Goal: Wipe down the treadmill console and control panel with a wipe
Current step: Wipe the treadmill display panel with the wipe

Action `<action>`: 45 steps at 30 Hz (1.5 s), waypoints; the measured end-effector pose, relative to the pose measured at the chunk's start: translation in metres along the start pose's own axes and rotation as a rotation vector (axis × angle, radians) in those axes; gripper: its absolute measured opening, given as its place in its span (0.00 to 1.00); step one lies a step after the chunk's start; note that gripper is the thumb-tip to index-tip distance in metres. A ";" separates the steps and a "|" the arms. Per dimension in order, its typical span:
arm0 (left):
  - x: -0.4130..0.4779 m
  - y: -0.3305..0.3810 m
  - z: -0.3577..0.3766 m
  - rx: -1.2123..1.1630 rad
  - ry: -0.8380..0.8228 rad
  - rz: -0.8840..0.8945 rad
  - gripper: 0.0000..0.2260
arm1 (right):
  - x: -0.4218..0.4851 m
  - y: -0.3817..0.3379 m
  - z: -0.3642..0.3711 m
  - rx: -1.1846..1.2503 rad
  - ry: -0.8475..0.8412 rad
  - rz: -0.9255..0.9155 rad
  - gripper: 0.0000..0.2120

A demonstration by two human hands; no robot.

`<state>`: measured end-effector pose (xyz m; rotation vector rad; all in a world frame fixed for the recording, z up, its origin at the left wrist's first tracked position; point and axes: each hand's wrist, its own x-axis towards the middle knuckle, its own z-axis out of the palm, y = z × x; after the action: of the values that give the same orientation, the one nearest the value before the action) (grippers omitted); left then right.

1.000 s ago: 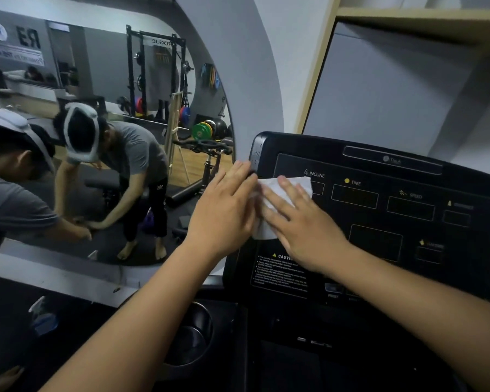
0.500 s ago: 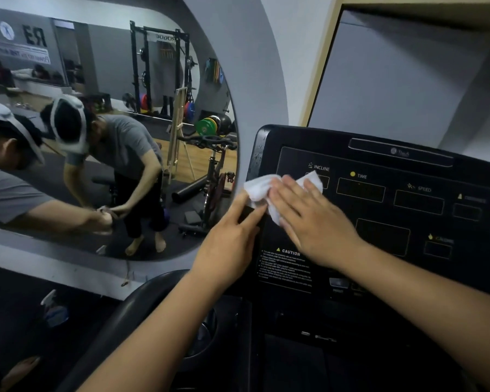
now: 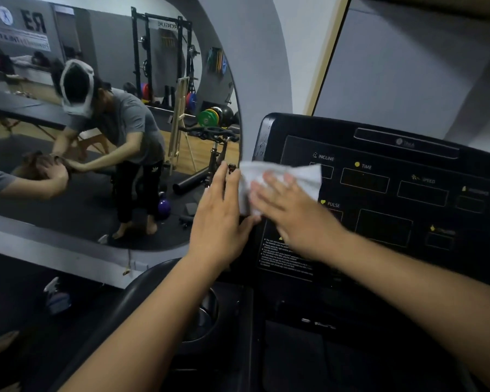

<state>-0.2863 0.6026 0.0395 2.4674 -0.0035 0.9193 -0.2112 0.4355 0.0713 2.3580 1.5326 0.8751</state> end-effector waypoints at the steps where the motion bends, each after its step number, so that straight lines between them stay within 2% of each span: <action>1: -0.004 -0.004 0.000 -0.018 0.004 0.070 0.34 | -0.013 -0.015 0.007 -0.032 -0.046 -0.079 0.28; 3: -0.016 -0.013 -0.001 -0.033 0.002 0.193 0.28 | -0.020 -0.013 0.007 -0.044 -0.096 -0.114 0.26; 5: -0.025 -0.020 -0.001 -0.050 -0.020 0.238 0.25 | -0.003 0.014 -0.008 -0.068 -0.111 0.041 0.27; 7: -0.029 -0.024 0.002 -0.065 -0.049 0.224 0.24 | 0.020 0.047 -0.027 -0.133 -0.112 0.239 0.28; 10: -0.030 -0.021 0.003 -0.201 -0.094 0.138 0.22 | 0.025 0.044 -0.028 -0.138 -0.082 0.325 0.31; 12: -0.029 -0.016 -0.001 -0.396 -0.086 0.030 0.21 | 0.004 0.006 -0.011 -0.100 -0.109 0.223 0.33; 14: -0.027 -0.012 -0.006 -0.588 -0.081 -0.118 0.20 | -0.028 -0.032 0.008 -0.067 -0.175 0.018 0.32; 16: -0.025 -0.011 -0.008 -0.613 -0.076 -0.196 0.17 | -0.042 -0.039 0.010 -0.099 -0.268 -0.108 0.32; 17: -0.024 -0.011 -0.008 -0.619 -0.085 -0.200 0.16 | -0.035 -0.028 0.006 -0.131 -0.259 -0.117 0.32; 21: -0.024 -0.007 -0.006 -0.716 -0.121 -0.238 0.22 | 0.028 0.037 -0.027 -0.173 -0.147 0.236 0.33; 23: -0.024 -0.007 -0.006 -0.730 -0.120 -0.248 0.23 | 0.038 0.039 -0.030 -0.186 -0.137 0.310 0.34; 25: -0.024 -0.008 -0.008 -0.752 -0.110 -0.261 0.22 | 0.021 0.007 -0.014 -0.177 -0.134 0.211 0.35; 28: -0.026 -0.012 -0.011 -0.700 -0.087 -0.265 0.22 | -0.033 -0.052 0.016 -0.089 -0.202 -0.116 0.33; 30: -0.029 -0.015 -0.013 -0.626 -0.079 -0.247 0.19 | -0.039 -0.053 0.016 -0.097 -0.264 -0.201 0.31; 31: -0.029 -0.016 -0.014 -0.591 -0.079 -0.232 0.17 | -0.028 -0.040 0.011 -0.124 -0.253 -0.172 0.31; 35: -0.025 -0.011 -0.015 -0.581 -0.088 -0.194 0.19 | 0.036 0.035 -0.025 -0.187 -0.165 0.250 0.35; 37: -0.024 -0.004 -0.016 -0.602 -0.079 -0.161 0.18 | 0.041 0.040 -0.028 -0.219 -0.149 0.301 0.35; 39: -0.023 0.002 -0.017 -0.608 -0.062 -0.140 0.18 | 0.018 0.007 -0.013 -0.184 -0.161 0.203 0.36; 42: -0.024 -0.001 -0.014 -0.592 -0.047 -0.156 0.18 | -0.043 -0.053 0.013 -0.107 -0.222 -0.132 0.35; 44: -0.022 -0.004 -0.012 -0.558 -0.039 -0.157 0.18 | -0.052 -0.049 0.012 -0.109 -0.271 -0.185 0.33; 45: -0.021 -0.003 -0.011 -0.540 -0.037 -0.144 0.19 | -0.043 -0.034 0.006 -0.132 -0.261 -0.138 0.34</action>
<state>-0.3087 0.6073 0.0324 1.9550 -0.0760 0.6989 -0.2464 0.4135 0.0345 2.1466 1.4632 0.5916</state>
